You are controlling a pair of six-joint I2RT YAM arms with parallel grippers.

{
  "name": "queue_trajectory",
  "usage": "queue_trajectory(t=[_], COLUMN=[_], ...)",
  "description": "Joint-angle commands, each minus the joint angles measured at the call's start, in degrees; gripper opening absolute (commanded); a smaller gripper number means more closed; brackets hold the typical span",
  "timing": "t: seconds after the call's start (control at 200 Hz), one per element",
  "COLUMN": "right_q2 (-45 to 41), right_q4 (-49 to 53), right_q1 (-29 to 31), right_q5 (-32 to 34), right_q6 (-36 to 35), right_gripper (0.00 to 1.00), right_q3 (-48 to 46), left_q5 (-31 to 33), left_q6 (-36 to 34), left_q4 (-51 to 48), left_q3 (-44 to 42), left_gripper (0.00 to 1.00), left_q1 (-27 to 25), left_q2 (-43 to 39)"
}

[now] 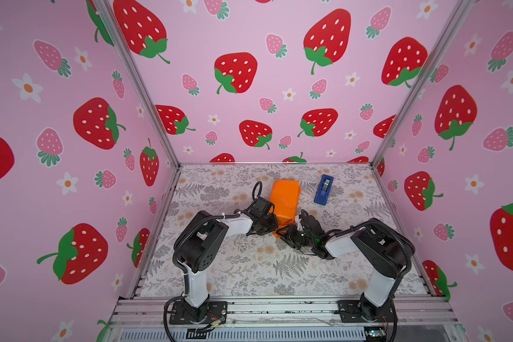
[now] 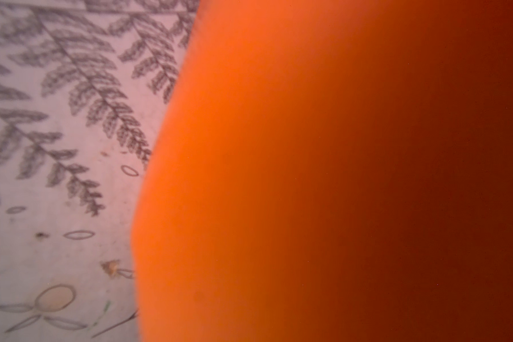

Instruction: Wrap the gift box in paper

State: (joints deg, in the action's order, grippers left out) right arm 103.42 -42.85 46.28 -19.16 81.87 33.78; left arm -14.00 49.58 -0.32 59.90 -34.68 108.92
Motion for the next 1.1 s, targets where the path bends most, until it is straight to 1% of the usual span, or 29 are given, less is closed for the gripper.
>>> queue_trajectory(t=[0.0, 0.13, 0.275, 0.32, 0.33, 0.36, 0.63, 0.735, 0.9, 0.99, 1.095], right_q2=[-0.1, -0.8, -0.9, -0.3, -0.2, 0.5, 4.0, 3.1, -1.4, -4.8, -8.3], right_q4=[0.3, -1.8, -2.1, -2.1, -2.0, -2.1, -8.0, -6.0, -3.1, 1.6, 4.2], right_q1=[2.7, 3.2, 4.4, 4.7, 4.8, 4.9, 4.9, 4.6, 2.8, 1.3, -1.2], right_q5=[-1.0, -0.2, 0.0, 0.0, 0.0, -0.2, 0.2, 1.5, 3.7, 4.9, 5.8], right_q6=[4.0, 6.7, 7.9, 7.9, 7.9, 8.0, 11.1, 9.7, 7.2, 4.2, 1.7], right_gripper=[0.44, 0.45, 0.46, 0.45, 0.46, 0.46, 0.44, 0.43, 0.40, 0.40, 0.39], right_q3=[-1.9, -3.8, -3.0, -2.2, -2.1, -1.8, -1.8, -2.0, -5.3, -6.1, -8.0], left_q5=[-1.5, -1.3, -1.4, -1.4, -1.4, -1.4, -1.4, -1.5, -1.4, -1.6, -1.6], left_q6=[0.6, 0.6, 0.6, 0.7, 0.6, 0.6, 0.7, 0.7, 0.6, 0.7, 0.7], left_q4=[-3.4, -3.5, -3.4, -3.4, -3.4, -3.4, -3.5, -3.5, -3.6, -3.6, -3.6], left_q3=[0.2, 0.1, 0.2, 0.2, 0.2, 0.2, 0.2, 0.2, 0.1, 0.2, 0.3], left_gripper=[0.07, 0.07, 0.07, 0.07, 0.03, 0.02, 0.02, 0.02, 0.02, 0.02, 0.02], left_q1=[-0.6, -0.5, -0.5, -0.6, -0.5, -0.6, -0.6, -0.5, -0.5, -0.5, -0.6], left_q2=[2.3, 2.2, 2.3, 2.3, 2.3, 2.3, 2.3, 2.0, 1.5, 1.3, 1.1])
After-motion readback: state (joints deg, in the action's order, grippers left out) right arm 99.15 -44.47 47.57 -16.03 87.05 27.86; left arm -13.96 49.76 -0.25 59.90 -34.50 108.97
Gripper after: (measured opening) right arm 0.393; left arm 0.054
